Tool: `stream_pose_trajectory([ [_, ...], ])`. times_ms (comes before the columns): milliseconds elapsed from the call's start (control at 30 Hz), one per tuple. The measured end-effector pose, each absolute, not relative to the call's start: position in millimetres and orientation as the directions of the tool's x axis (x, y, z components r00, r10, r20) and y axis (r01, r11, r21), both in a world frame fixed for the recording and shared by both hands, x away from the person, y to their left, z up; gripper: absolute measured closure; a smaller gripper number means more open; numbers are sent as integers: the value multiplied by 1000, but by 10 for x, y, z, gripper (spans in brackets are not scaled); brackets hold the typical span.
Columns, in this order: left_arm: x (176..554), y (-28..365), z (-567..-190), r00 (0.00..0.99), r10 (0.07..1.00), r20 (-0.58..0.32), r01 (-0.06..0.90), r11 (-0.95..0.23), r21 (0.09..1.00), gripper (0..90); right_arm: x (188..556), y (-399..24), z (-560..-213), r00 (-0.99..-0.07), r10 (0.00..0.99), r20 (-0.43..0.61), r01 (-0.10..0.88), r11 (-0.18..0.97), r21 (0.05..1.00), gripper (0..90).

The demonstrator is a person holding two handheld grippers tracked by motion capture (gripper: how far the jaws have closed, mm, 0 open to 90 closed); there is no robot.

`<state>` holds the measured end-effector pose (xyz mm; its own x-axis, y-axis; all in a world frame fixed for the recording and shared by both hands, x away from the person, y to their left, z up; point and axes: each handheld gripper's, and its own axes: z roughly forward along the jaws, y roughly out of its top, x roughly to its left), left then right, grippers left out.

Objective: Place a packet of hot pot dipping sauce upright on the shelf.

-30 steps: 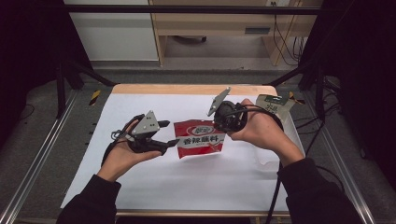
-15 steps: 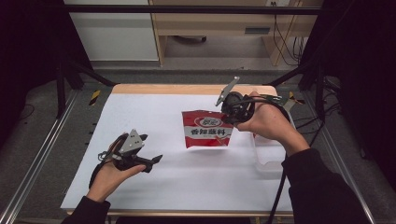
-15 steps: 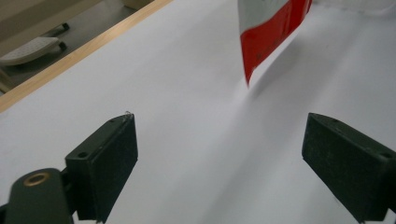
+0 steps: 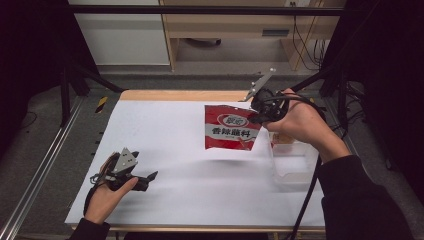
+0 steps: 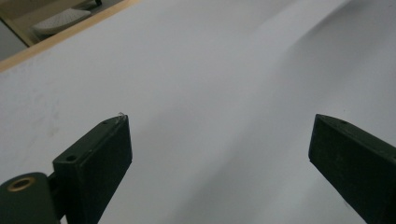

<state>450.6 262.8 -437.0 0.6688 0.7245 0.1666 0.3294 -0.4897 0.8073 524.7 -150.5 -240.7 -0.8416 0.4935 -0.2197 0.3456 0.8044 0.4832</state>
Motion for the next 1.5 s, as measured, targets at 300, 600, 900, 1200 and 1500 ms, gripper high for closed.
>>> stream_pose_trajectory([
  [300, 4527, 2716, -4444, 640, 744, 192, 351, -505, 788, 59, 5107, -1830, -2259, -812, 541, -219, 382, 777, 500, 900],
  [600, 4533, 2714, -4468, 640, 742, 201, 358, -519, 776, 59, 4948, -2148, -2142, -777, 588, -224, 426, 753, 501, 900],
  [900, 4538, 2719, -4471, 639, 743, 199, 361, -518, 776, 59, 4873, -2440, -2155, -744, 630, -221, 474, 732, 490, 900],
  [1200, 4539, 2731, -4467, 638, 744, 200, 362, -519, 775, 59, 4767, -2742, -2207, -711, 669, -216, 521, 708, 477, 900],
  [1500, 4538, 2723, -4472, 638, 744, 195, 365, -516, 775, 59, 4728, -2978, -2308, -678, 705, -206, 575, 684, 449, 900],
])
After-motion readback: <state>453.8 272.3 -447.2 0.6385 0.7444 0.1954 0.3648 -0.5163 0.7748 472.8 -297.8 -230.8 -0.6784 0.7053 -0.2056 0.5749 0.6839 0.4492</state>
